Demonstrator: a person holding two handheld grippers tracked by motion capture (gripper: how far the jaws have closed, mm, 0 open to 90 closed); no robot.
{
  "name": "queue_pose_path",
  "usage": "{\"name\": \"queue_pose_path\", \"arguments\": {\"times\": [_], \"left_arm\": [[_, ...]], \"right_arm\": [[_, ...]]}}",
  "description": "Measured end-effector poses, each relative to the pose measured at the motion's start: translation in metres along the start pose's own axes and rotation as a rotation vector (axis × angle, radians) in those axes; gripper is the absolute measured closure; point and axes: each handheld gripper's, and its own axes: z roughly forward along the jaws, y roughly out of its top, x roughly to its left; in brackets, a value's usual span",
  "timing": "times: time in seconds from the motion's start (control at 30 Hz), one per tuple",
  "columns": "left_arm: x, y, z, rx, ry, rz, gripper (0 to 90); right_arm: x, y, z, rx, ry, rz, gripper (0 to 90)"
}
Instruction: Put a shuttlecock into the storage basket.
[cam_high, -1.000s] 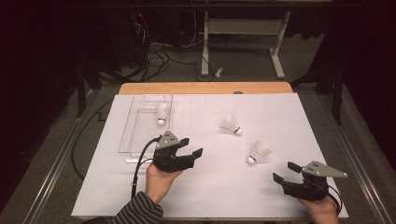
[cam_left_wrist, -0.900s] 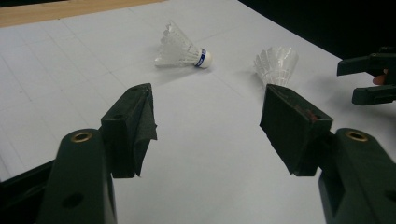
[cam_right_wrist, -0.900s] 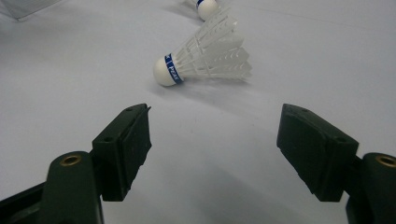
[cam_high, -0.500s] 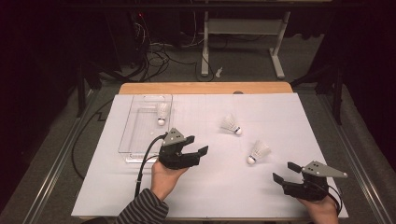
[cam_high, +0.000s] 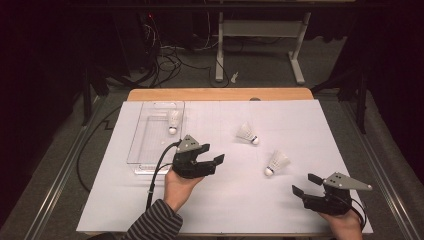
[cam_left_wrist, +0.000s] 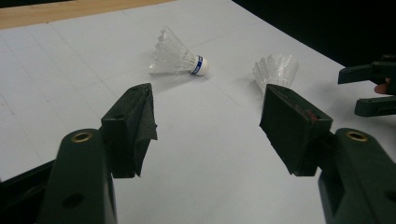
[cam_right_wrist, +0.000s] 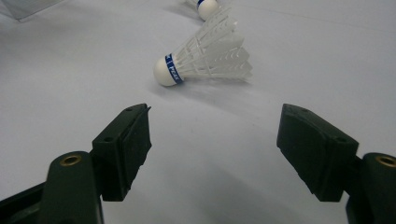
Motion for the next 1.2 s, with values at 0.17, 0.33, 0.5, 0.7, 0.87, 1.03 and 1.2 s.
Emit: {"name": "queue_pose_path", "arguments": {"times": [0.17, 0.33, 0.5, 0.7, 0.87, 1.03, 1.2], "left_arm": [[-0.001, 0.005, 0.003, 0.001, 0.005, 0.013, 35.9], [0.001, 0.008, 0.008, 0.007, -0.001, 0.007, 36.3], [0.003, 0.009, 0.013, 0.014, 0.0, 0.001, 36.5], [0.005, 0.014, 0.018, 0.025, 0.003, 0.006, 36.6], [0.005, 0.018, 0.021, 0.023, 0.005, 0.004, 36.7], [0.007, 0.022, 0.027, 0.028, 0.006, 0.001, 36.9], [0.009, 0.024, 0.031, 0.029, 0.008, -0.005, 36.9]], "right_arm": [[0.0, 0.0, 0.0, 0.0, 0.0, 0.0, 26.4], [0.0, 0.0, 0.0, -0.001, 0.002, 0.002, 26.4], [0.0, 0.0, 0.0, -0.002, 0.002, 0.003, 26.4], [0.0, 0.0, 0.0, -0.002, 0.002, 0.003, 26.4], [0.0, 0.0, 0.0, -0.001, 0.002, 0.001, 26.4], [0.0, 0.0, 0.0, -0.002, 0.003, 0.002, 26.4], [0.0, 0.0, 0.0, -0.003, 0.003, 0.002, 26.4]]}}
